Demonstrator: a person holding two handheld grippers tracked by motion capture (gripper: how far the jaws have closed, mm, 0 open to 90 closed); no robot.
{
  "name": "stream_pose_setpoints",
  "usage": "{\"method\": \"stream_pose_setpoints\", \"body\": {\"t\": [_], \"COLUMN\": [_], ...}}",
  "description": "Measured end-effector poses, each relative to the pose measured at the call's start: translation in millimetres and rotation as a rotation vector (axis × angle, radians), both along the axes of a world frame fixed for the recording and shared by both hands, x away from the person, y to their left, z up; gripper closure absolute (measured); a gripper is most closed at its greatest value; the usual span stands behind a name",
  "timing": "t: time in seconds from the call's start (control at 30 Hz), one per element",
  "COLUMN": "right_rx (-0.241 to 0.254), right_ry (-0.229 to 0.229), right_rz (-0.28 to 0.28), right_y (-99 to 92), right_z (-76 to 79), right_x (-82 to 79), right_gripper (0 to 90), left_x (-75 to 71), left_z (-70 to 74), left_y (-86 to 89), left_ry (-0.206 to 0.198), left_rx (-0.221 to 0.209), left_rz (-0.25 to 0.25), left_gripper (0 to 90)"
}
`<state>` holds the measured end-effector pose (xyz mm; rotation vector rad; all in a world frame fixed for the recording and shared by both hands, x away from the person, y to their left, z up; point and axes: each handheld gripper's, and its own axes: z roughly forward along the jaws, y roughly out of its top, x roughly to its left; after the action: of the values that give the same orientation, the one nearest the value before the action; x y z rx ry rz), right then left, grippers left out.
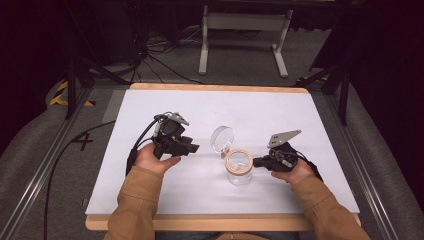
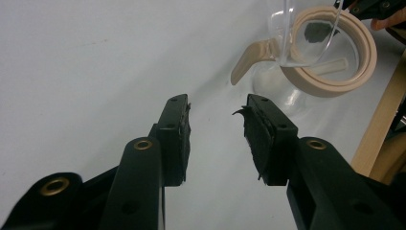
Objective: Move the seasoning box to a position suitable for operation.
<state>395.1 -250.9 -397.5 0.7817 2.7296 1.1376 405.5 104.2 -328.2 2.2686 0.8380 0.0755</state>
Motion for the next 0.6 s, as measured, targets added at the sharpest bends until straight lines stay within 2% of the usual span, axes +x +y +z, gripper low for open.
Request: {"method": "stream_pose_setpoints", "body": {"t": [0.27, 0.6], "right_rx": [-0.021, -0.025], "right_ry": [0.017, 0.024], "right_rz": [-0.015, 0.004], "right_y": [-3.3, -1.9], "right_z": [-3.2, -2.0], "right_x": [-7.5, -17.6], "right_gripper": [89.3, 89.4], "left_x": [4.4, 6.7], "left_z": [0.0, 0.3], "left_y": [-7.2, -10.2], "left_ry": [0.006, 0.010], "left_rx": [0.000, 0.000], "left_rz": [-0.021, -0.033], "left_gripper": [60.5, 60.4]}}
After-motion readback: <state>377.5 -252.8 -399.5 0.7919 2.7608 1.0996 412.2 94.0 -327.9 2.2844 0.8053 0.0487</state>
